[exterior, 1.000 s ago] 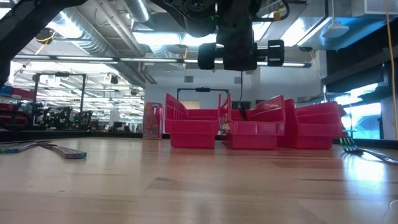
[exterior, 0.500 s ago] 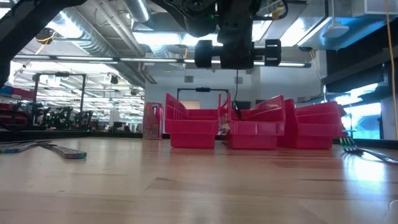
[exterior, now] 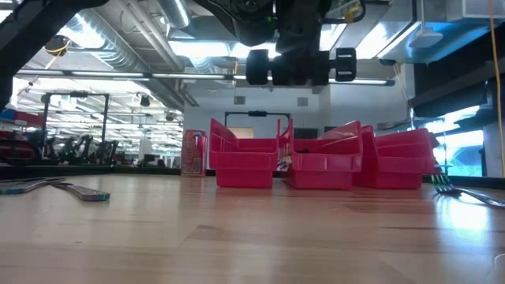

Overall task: Sort silverware
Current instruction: Put the purple table knife into the right red bin

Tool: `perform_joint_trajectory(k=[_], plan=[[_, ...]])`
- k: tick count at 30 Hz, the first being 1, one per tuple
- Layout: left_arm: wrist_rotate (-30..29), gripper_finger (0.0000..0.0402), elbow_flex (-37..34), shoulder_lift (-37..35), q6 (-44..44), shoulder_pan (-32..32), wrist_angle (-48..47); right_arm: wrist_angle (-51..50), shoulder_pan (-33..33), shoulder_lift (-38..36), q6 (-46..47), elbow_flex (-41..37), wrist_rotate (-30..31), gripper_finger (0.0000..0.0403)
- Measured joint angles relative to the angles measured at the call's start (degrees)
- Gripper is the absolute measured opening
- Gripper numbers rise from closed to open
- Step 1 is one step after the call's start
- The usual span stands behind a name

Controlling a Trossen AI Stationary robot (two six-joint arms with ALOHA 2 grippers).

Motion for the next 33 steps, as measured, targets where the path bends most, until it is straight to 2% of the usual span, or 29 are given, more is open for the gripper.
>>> perform_joint_trajectory(k=[5,10,13,19,25,33], plan=[[0.8,0.0157,0.0,0.0,-0.4,0.1,0.0,0.0,0.0,0.0,0.0,0.0,0.0,0.0127],[4.2,0.0159,0.0,0.0,-1.7,0.5,0.3,0.0,0.0,0.0,0.0,0.0,0.0,0.0127],[4.9,0.0159,0.0,0.0,-4.5,0.6,-0.1,0.0,0.0,0.0,0.0,0.0,0.0,0.0127],[5.9,0.0153,0.0,0.0,-4.2,0.5,-0.5,0.0,0.0,0.0,0.0,0.0,0.0,0.0127],[5.2,0.0106,0.0,0.0,-9.0,-0.7,-0.1,0.0,0.0,0.0,0.0,0.0,0.0,0.0127],[5.1,0.0012,0.0,-0.2,-10.8,-1.8,-0.1,0.0,0.0,0.0,0.0,0.0,0.0,0.0127]])
